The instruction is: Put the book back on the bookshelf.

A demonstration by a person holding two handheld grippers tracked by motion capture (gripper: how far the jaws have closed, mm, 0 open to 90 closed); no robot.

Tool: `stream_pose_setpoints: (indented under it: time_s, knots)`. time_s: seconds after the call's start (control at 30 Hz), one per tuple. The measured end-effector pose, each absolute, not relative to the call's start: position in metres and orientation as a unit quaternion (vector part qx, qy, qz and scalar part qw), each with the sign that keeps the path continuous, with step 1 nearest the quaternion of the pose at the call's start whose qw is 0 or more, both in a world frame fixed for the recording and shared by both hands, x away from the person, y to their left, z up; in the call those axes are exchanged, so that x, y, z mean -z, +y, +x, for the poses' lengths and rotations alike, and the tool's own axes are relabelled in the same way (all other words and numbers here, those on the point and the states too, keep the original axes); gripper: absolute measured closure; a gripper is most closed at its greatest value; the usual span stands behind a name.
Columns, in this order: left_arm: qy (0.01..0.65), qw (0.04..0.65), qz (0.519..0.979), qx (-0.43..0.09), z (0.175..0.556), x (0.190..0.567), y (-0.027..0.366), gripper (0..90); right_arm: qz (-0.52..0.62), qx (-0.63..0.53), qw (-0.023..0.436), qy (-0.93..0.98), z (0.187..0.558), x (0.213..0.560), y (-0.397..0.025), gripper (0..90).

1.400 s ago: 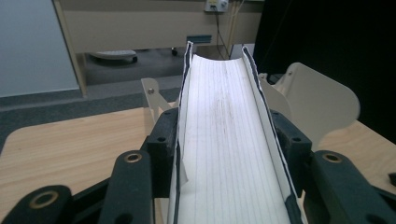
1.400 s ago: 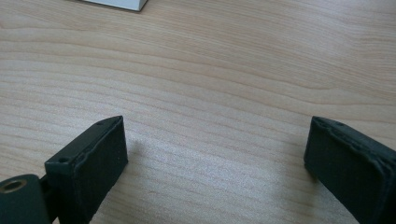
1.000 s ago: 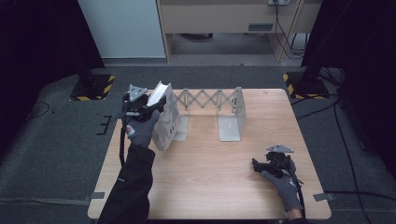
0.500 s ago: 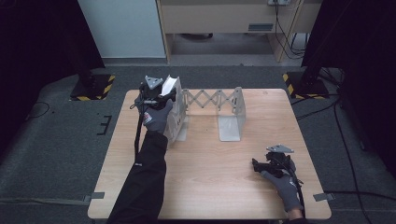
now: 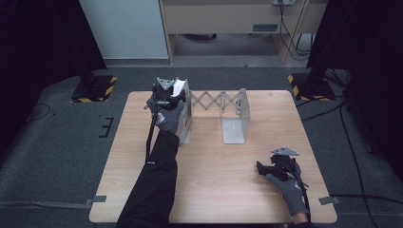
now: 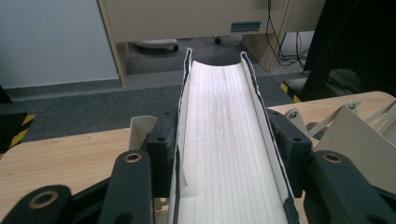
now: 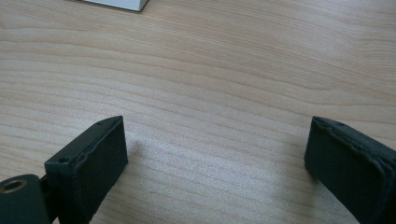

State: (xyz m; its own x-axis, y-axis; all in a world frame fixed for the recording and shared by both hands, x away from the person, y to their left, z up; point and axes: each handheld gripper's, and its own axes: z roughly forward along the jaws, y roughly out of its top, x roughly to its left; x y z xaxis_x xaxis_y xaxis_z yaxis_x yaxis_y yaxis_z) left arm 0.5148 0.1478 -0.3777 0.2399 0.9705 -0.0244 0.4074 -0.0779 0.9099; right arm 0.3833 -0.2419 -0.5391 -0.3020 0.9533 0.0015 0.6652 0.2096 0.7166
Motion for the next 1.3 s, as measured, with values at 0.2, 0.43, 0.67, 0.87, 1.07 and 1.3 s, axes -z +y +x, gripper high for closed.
stream_pose_setpoints:
  time_s: [0.2,0.43,0.67,0.87,1.07,1.3]
  knots:
    - [0.521,0.428,0.660,-0.330,0.517,0.386,0.140,51.2,0.544,-0.314,0.229,0.743,0.383,0.539,-0.242,6.3]
    - [0.516,0.442,0.654,-0.332,0.512,0.388,0.139,46.6,0.544,-0.314,0.229,0.743,0.383,0.539,-0.242,6.2]
    - [0.492,0.482,0.659,-0.303,0.489,0.391,0.153,36.4,0.546,-0.314,0.229,0.742,0.383,0.539,-0.241,6.2]
    - [0.465,0.510,0.667,-0.281,0.459,0.402,0.169,32.3,0.544,-0.315,0.228,0.743,0.383,0.539,-0.241,6.2]
    - [0.455,0.506,0.678,-0.278,0.443,0.414,0.175,32.7,0.545,-0.315,0.229,0.743,0.383,0.539,-0.241,6.2]
    - [0.471,0.530,0.655,-0.260,0.439,0.419,0.176,43.9,0.545,-0.315,0.229,0.743,0.383,0.539,-0.241,6.2]
